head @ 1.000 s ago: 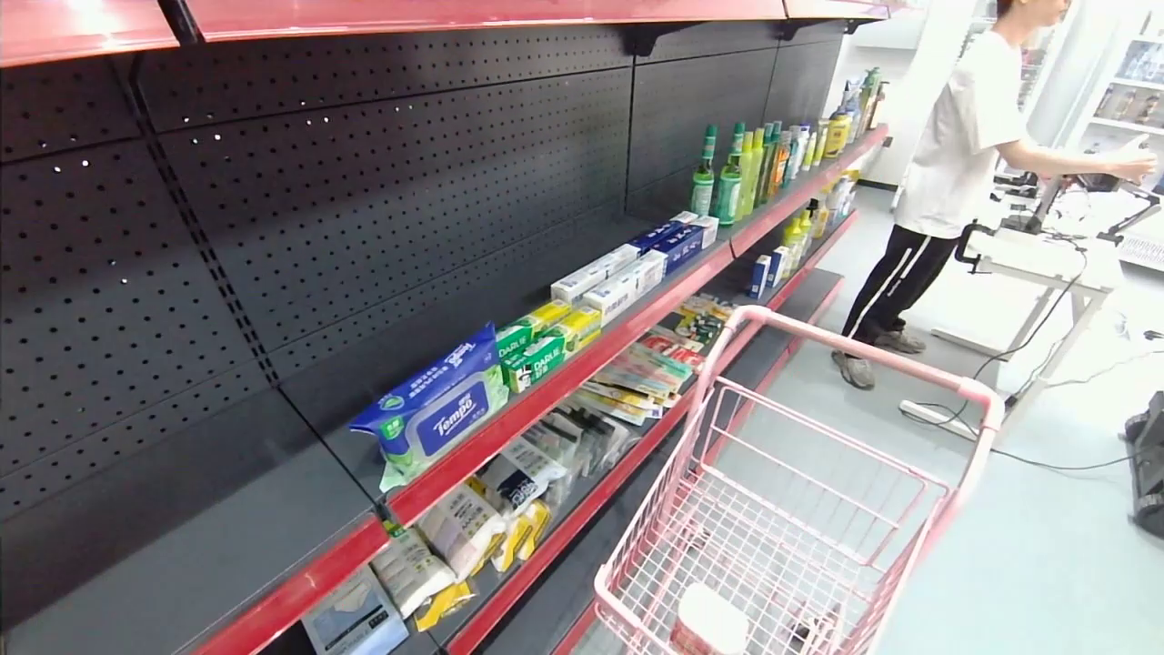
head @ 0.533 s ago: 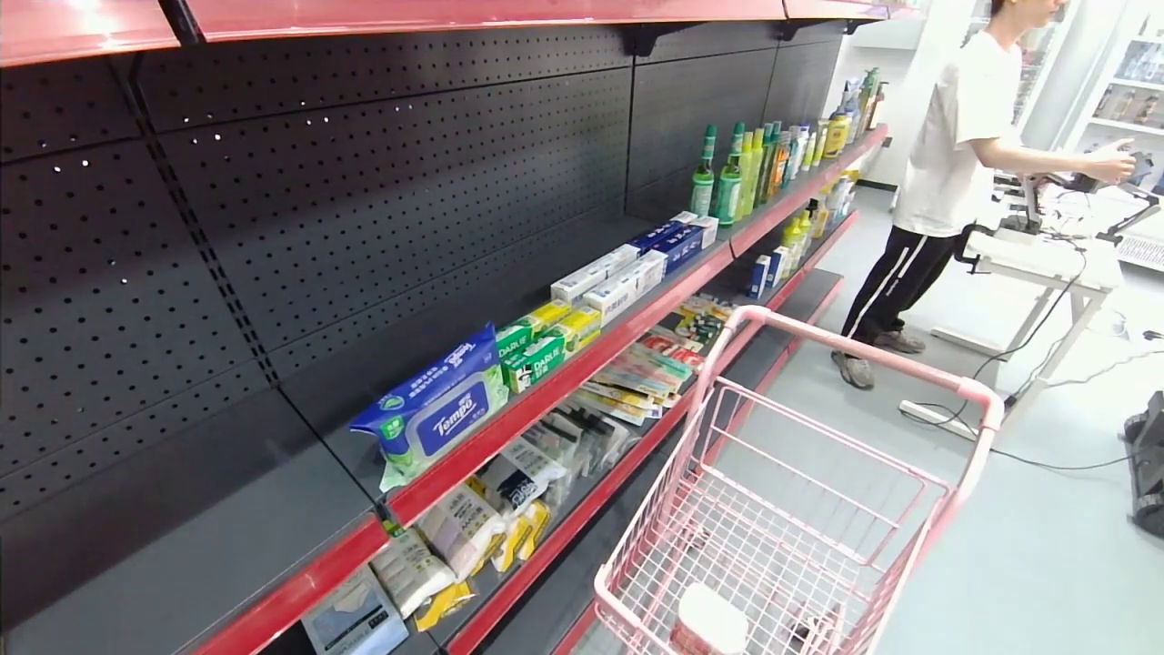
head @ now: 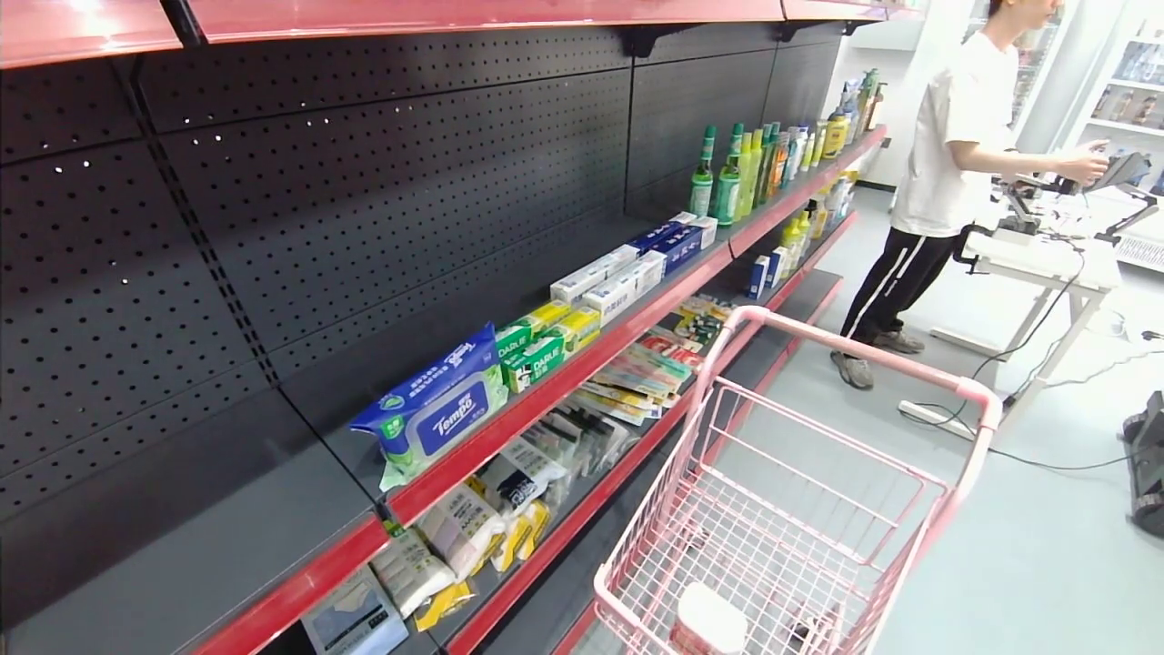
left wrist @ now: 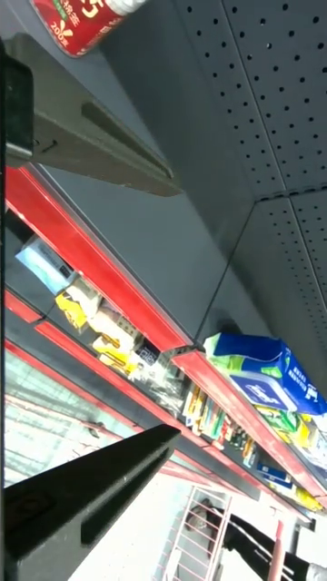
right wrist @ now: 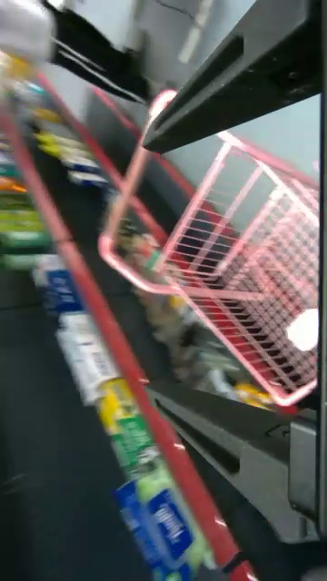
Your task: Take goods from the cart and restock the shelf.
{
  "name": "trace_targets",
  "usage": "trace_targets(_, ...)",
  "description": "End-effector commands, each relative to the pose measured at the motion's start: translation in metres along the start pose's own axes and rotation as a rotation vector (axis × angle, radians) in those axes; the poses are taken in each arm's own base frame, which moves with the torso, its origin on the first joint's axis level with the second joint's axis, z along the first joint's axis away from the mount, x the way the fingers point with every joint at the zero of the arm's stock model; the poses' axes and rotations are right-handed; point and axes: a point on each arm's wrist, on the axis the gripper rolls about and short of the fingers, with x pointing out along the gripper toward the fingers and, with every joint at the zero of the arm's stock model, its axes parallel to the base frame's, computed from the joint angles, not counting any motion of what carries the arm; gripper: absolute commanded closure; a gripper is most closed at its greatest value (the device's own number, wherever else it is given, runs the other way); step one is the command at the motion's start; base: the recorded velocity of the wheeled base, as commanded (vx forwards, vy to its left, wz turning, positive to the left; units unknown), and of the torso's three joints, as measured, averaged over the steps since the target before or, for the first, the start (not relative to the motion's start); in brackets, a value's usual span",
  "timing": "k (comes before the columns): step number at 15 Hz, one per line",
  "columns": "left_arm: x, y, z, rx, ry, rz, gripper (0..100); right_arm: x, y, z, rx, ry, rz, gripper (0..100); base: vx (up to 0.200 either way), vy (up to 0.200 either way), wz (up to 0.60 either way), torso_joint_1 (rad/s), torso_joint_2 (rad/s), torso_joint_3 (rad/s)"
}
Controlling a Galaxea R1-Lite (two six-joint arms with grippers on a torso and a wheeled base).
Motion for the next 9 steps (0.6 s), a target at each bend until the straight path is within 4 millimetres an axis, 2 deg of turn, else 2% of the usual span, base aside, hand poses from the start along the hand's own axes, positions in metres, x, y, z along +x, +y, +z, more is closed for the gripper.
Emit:
trace_targets(1,0.0,0.0,0.0,0.0,-0.001,0.0,0,0.163,-0.007,-0.039,0.011,0.56,0.11,0,0.0,0.0,0.0,0.0,0.0,0.0)
trace_targets(3,0.0,0.0,0.0,0.0,-0.001,0.0,0,0.209,0.015,-0.093,0.006,0.803,0.25,0,0.0,0.0,0.0,0.0,0.0,0.0)
trace_targets(4,0.0,0.0,0.0,0.0,-0.001,0.0,0,0.217,0.021,-0.105,-0.005,0.838,0.279,0,0.0,0.0,0.0,0.0,0.0,0.0)
trace_targets(6,0.0,0.0,0.0,0.0,-0.001,0.0,0,0.248,0.04,-0.157,-0.098,0.921,0.396,0,0.0,0.0,0.0,0.0,0.0,0.0)
trace_targets(9,0.0,0.0,0.0,0.0,-0.001,0.0,0,0.259,0.043,-0.187,-0.176,0.983,0.49,0,0.0,0.0,0.0,0.0,0.0,0.0)
